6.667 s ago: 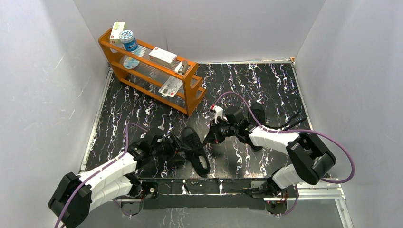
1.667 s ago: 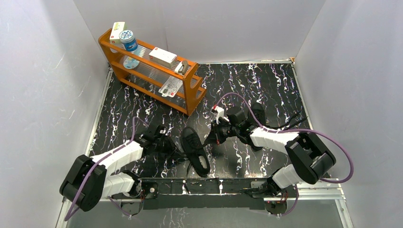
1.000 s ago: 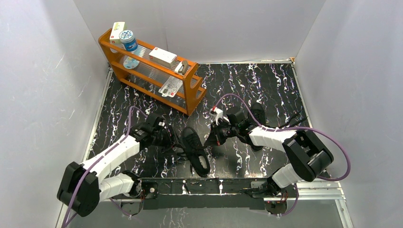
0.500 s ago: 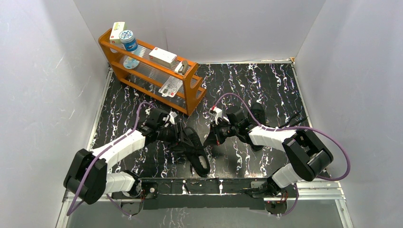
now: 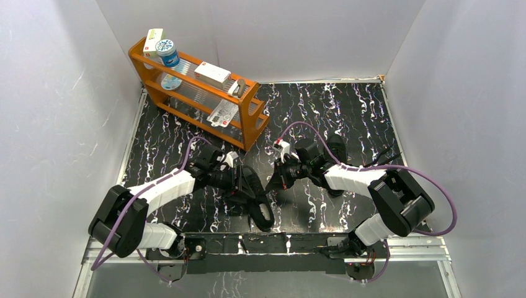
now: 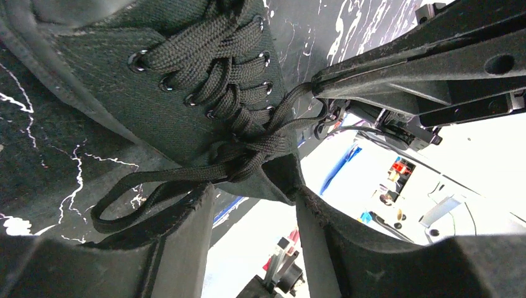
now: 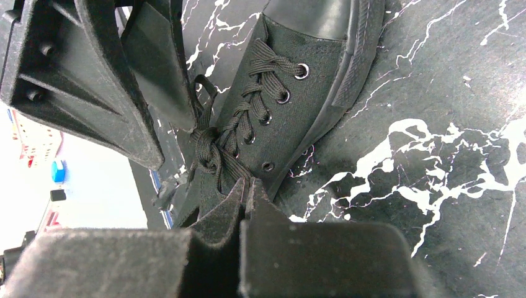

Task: Tie the shoes
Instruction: Tie the shoelace on the shoe.

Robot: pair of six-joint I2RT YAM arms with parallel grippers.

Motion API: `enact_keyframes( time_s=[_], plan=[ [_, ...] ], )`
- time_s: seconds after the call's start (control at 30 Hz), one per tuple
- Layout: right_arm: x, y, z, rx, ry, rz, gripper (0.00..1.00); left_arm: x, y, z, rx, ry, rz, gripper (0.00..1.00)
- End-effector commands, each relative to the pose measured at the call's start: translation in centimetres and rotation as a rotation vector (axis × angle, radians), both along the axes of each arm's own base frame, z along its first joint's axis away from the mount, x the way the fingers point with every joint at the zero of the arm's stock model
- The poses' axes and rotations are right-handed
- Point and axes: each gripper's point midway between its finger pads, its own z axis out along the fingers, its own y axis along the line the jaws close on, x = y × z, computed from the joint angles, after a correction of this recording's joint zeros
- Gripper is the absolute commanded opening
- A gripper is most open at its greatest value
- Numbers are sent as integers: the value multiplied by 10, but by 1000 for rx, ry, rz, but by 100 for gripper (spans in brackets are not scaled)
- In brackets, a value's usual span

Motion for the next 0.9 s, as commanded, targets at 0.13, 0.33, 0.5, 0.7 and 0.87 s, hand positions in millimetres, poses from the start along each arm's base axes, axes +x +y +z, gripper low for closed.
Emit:
enact_keyframes(
  time_s=[0.13, 0.33, 0.5, 0.7, 0.87],
  plan=[
    [13, 10, 16, 46, -42, -2, 0, -10, -5, -2, -21, 30, -50, 46],
    [12, 9, 15, 43, -40, -3, 0, -5, 1, -8, 36, 5, -37, 50],
    [11, 8, 15, 42, -39, -5, 0, -6, 3, -10, 42, 3, -18, 51],
    [11, 9, 15, 45, -38, -1, 0, 1, -6, -4, -8, -9, -26, 49],
    [12, 10, 16, 48, -40, -1, 0, 4, -12, -1, -47, -11, -24, 40]
  ],
)
